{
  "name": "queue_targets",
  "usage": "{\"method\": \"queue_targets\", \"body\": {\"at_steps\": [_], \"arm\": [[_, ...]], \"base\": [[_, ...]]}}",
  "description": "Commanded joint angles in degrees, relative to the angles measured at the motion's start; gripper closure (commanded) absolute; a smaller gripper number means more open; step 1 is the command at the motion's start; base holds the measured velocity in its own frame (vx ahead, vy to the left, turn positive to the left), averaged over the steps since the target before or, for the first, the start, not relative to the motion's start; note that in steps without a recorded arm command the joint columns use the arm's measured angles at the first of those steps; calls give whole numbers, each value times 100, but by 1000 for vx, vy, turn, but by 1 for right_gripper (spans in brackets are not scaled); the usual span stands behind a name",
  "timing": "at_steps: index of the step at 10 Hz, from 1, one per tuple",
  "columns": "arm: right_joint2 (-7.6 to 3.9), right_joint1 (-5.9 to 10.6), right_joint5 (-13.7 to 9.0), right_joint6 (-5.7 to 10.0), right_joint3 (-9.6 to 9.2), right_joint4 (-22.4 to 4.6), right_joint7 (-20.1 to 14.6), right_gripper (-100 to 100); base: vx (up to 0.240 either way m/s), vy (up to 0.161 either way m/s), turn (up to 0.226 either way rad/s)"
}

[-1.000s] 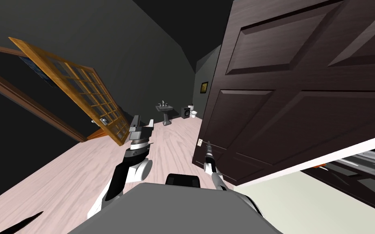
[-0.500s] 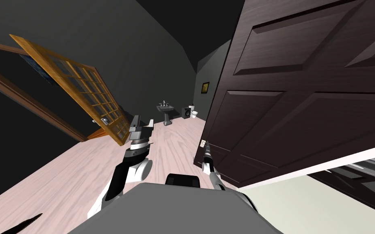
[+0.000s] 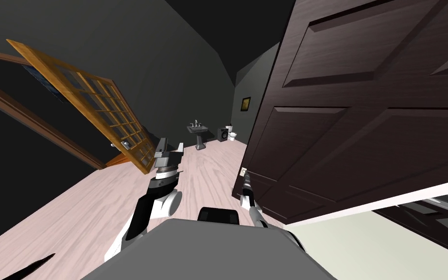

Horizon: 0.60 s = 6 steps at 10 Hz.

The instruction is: Push the door open

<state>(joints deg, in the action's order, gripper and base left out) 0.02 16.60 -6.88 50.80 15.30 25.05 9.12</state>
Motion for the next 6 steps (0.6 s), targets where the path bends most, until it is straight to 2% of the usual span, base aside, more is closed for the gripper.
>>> {"method": "queue_targets", "body": {"at_steps": [1, 3, 4, 5, 6], "arm": [[-15, 20, -2, 18, 5, 20, 0, 100], [-15, 20, -2, 18, 5, 20, 0, 100], [-115, 3, -73, -4, 102, 2, 38, 100], [-135, 3, -89, -4, 124, 2, 46, 100], [-164, 23, -75, 2, 93, -60, 73, -100]], "base": [[-1, -5, 8], [0, 0, 0], [145, 23, -63], [176, 31, -53], [-66, -29, -75]]}}
